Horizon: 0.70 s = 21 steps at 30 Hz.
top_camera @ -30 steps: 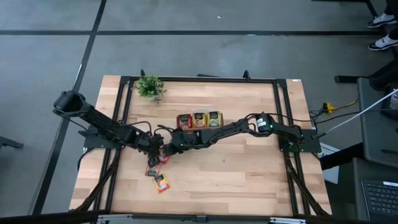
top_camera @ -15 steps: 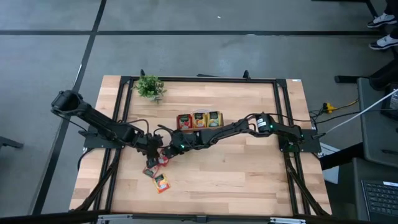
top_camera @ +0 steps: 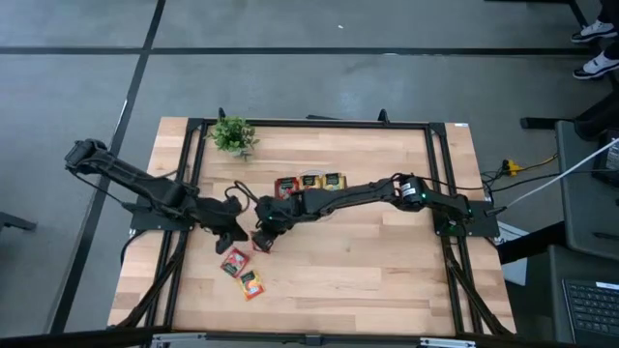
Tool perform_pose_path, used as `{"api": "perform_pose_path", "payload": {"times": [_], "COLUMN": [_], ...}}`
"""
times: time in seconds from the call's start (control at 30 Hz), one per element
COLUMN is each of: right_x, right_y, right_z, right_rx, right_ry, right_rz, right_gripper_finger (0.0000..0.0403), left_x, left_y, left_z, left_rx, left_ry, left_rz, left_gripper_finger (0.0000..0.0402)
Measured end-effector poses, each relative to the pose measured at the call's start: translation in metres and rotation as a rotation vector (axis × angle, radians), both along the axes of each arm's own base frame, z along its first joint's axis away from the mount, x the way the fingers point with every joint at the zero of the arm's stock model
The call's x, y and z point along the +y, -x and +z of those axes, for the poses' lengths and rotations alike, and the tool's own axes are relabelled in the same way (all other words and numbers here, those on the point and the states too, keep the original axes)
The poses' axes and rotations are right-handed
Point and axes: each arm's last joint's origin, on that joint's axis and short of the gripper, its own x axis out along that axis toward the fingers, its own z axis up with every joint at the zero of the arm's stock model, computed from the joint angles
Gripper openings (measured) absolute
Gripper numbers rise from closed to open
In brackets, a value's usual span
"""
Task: Pick & Place Tea
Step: Put the red tea bag into the left section of the wooden organizer
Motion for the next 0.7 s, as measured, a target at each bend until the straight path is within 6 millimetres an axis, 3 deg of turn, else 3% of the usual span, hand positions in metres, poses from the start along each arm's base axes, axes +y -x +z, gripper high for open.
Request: {"api": "perform_pose_path", "payload": {"times": [0.2,0.33,0.7], "right_x": [0.004,0.018,0.058], "right_y": [0.010,0.017,0.053], "right_z": [0.037,0.063,0.116], "right_rx": [0.088,0.083,0.037], "right_ry": [0.107,0.157,0.211], "right_rz": [0.122,0.190,0.167], "right_gripper_finger": [0.0001,0.0000,0.0000], "left_x": [0.005,0.007,0.003], "left_y": [0.011,0.012,0.003], "left_z": [0.020,0.030,0.046], "left_rx": [-0.172,-0.280,-0.500], "left_ry": [0.000,-0.044,-0.131], "left_rz": [-0.004,0.022,-0.075], "left_gripper_finger": [0.0045,0.0045,0.0060]}}
